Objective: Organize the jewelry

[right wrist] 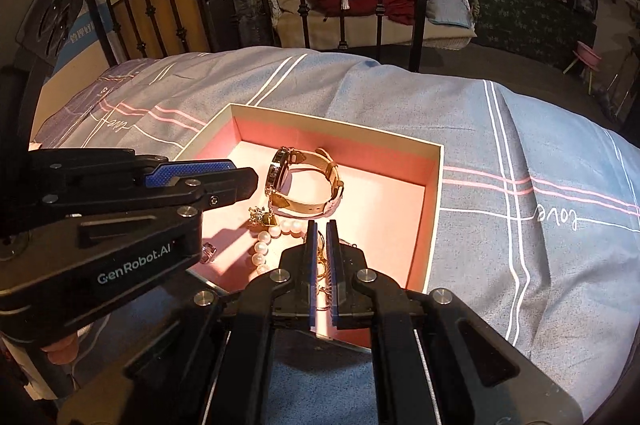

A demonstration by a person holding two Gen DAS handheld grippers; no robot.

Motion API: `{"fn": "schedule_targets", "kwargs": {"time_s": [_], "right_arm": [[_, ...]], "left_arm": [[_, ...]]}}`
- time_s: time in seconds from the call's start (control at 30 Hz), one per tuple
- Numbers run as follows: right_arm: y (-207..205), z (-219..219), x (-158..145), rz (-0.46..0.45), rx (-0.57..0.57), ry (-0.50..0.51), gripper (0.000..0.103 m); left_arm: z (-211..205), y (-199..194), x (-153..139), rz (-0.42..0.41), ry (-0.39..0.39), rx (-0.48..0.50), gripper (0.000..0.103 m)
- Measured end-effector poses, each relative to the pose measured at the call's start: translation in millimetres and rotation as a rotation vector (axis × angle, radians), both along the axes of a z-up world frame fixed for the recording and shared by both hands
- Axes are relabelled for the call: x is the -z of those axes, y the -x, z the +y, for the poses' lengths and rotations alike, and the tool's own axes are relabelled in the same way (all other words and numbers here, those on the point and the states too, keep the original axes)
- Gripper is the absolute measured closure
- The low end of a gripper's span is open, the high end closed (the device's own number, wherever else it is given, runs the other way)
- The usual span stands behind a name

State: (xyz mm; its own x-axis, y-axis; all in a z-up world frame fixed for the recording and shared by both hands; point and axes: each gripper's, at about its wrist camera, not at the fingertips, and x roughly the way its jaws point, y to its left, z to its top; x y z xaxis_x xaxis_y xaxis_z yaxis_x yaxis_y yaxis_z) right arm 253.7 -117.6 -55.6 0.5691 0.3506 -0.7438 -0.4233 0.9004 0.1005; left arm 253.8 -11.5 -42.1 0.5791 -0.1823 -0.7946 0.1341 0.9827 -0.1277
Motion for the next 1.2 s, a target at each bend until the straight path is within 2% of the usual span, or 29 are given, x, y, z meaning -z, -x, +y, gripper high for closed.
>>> {"fn": "schedule_targets", "kwargs": {"time_s": [0.47, 0.5, 0.57, 0.6, 0.63, 0.7, 0.8, 0.87, 0.97, 1.1, 1.2], "right_arm": [[3, 9, 6, 0.001, -0.042, 0.01, 0.096], [4, 9, 5, -0.003, -0.042, 0.011, 0.091], [7, 9, 3, -0.016, -0.034, 0.004, 0.067], [8, 9, 1, -0.032, -0.023, 0.01, 0.044], [10, 8, 0, -0.044, -0.02, 0.008, 0.035], [11, 9, -2, -0.045, -0.025, -0.004, 0.032], [15, 11, -6, -0.074, -0.016, 0.016, 0.007], [20, 10, -9, -0.099, -0.01, 0.016, 0.006], [31, 3, -13, -0.144, 0.001, 0.006, 0.006], [62, -11, -27, -0.299, 0.064, 0.01, 0.006], [91, -25, -39, -0.4, 0.108, -0.025, 0.006]], "left_arm": [[0, -11, 14, 0.045, 0.0, -0.008, 0.088], [0, -11, 14, 0.044, -0.003, -0.01, 0.087], [1, -11, 13, 0.039, -0.012, -0.024, 0.075], [1, -10, 11, 0.032, -0.019, -0.037, 0.058], [2, -9, 8, 0.02, -0.026, -0.052, 0.04], [3, -5, 2, -0.007, -0.036, -0.061, 0.028], [1, 1, -6, -0.027, -0.052, -0.053, 0.019], [3, 8, -13, -0.051, -0.049, -0.055, 0.012], [6, 26, -26, -0.103, -0.061, -0.066, 0.01], [13, 67, -50, -0.26, -0.039, -0.088, 0.01], [19, 103, -67, -0.383, -0.034, -0.104, 0.007]]}}
